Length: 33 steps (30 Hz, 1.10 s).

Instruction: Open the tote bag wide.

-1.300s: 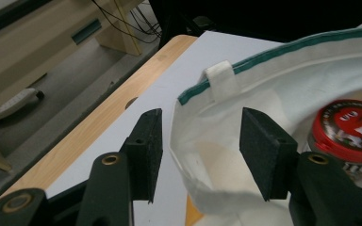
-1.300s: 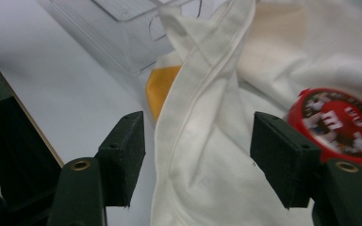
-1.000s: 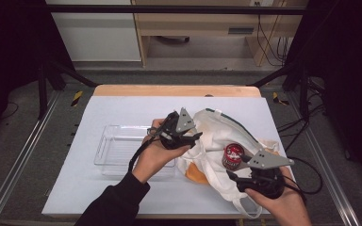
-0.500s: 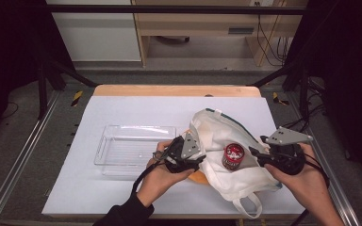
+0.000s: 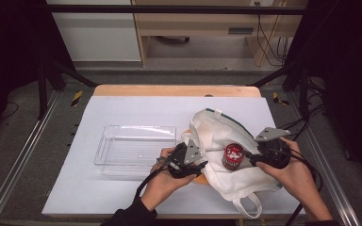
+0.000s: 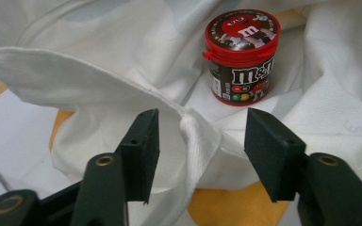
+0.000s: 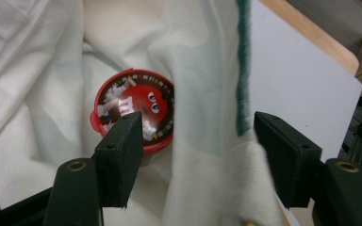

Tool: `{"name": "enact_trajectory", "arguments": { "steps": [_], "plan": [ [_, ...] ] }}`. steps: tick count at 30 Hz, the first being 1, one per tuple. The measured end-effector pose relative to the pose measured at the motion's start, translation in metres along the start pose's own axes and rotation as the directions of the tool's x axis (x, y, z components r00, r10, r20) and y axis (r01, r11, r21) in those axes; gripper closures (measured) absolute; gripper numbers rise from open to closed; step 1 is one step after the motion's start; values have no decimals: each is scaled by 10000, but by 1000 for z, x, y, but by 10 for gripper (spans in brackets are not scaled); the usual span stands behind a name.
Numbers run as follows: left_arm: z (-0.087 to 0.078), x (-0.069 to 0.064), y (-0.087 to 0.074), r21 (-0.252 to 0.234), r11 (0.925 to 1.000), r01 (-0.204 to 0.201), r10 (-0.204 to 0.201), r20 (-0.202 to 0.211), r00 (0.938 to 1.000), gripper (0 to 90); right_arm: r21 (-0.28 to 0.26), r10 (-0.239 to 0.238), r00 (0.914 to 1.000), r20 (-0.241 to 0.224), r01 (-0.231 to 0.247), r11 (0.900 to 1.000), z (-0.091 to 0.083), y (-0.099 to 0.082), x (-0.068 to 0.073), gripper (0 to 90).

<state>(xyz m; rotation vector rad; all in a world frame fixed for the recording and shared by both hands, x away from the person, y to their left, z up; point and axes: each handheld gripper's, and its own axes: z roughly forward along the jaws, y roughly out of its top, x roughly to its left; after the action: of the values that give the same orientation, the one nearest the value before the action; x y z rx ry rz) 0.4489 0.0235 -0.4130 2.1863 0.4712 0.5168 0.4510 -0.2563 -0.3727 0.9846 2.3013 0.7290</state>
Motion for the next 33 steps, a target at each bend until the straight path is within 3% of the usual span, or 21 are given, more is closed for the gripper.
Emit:
{"name": "enact_trajectory", "arguments": {
  "steps": [4,8,17,21,27,33],
  "plan": [
    [7,-1,1,91,9999,-117,116,109,9999,558,375,-308,9994,172,301,9988,7,-2,5,389],
    [10,-1,2,95,9999,-131,130,90,9999,646,812,-454,9974,552,409,9959,13,-6,4,514],
    [11,4,4,273,9993,-247,242,181,9995,747,1116,362,9981,502,-417,9929,25,-20,-18,813],
    [11,4,2,424,9985,-346,336,255,9991,794,889,1175,9919,475,-1213,9886,31,-26,-34,838],
    [10,5,-2,603,9974,-396,384,208,9990,812,625,1494,9868,620,-1533,9862,29,-25,-51,841],
    [7,4,-8,746,9965,-386,366,289,9989,823,580,2142,9748,626,-2178,9743,41,-32,-71,841]
  ]
}}
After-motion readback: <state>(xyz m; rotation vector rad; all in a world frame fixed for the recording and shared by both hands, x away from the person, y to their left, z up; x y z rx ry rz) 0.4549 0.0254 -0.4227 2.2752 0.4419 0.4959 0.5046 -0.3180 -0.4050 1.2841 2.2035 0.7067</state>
